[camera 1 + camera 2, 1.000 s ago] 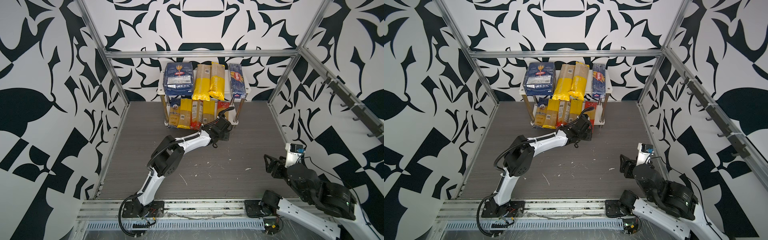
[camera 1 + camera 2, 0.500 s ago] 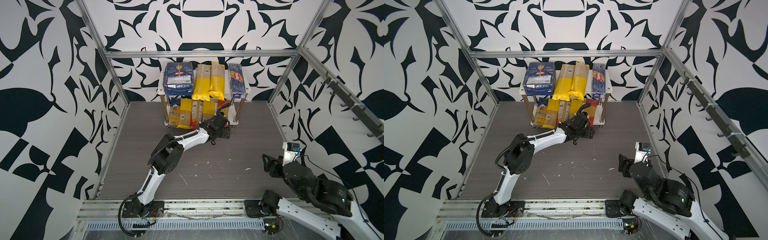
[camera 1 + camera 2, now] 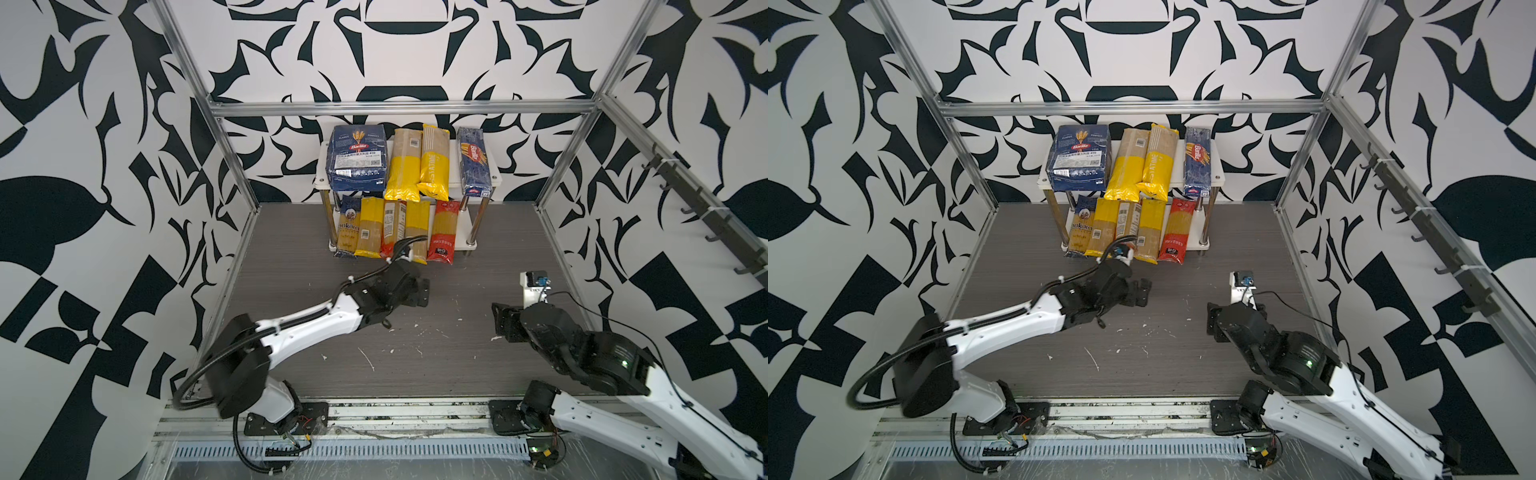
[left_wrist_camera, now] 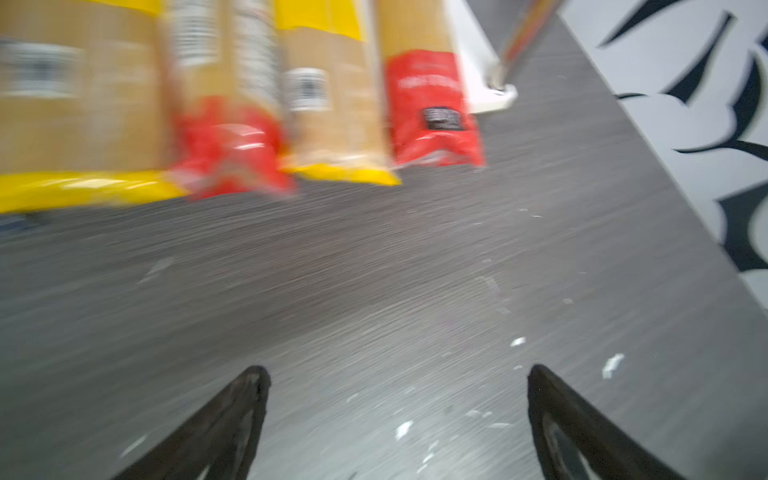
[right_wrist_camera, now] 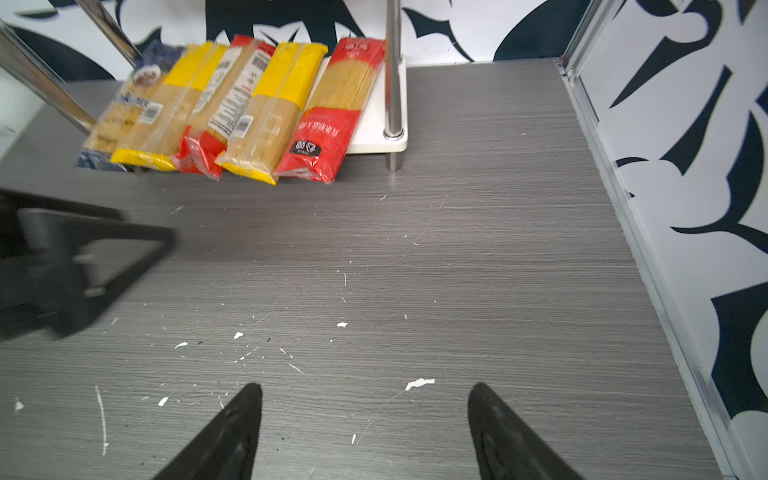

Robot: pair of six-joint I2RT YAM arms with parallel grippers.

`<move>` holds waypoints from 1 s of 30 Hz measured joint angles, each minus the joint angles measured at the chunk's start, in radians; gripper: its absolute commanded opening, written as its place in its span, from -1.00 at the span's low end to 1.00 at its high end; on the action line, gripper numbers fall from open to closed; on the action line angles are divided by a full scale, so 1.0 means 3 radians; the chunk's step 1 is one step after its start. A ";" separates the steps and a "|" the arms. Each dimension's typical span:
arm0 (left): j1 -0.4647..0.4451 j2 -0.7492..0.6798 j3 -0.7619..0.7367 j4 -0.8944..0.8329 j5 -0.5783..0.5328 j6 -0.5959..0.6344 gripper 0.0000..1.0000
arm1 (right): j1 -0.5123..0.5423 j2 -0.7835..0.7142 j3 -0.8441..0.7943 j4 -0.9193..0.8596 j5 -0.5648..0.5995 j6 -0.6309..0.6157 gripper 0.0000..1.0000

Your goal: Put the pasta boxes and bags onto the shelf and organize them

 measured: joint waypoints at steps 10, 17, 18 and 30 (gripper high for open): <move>0.0935 -0.1867 -0.1615 0.0085 -0.0871 0.0261 0.99 | -0.0111 0.0889 -0.0411 0.1027 -0.0116 -0.0375 0.99; 0.1381 -0.2190 -0.2000 0.0605 -0.1039 0.0811 0.99 | -0.0277 0.0881 -0.0891 0.1854 -0.0095 -0.0876 1.00; 0.1452 -0.2153 -0.2029 0.0713 -0.1029 0.0896 0.99 | -0.0309 0.0774 -0.1035 0.2001 -0.0084 -0.0965 1.00; 0.2618 -0.0889 -0.2110 0.2190 -0.0532 0.1470 0.99 | -0.1344 0.0262 -0.1522 0.2785 0.0103 -0.1582 1.00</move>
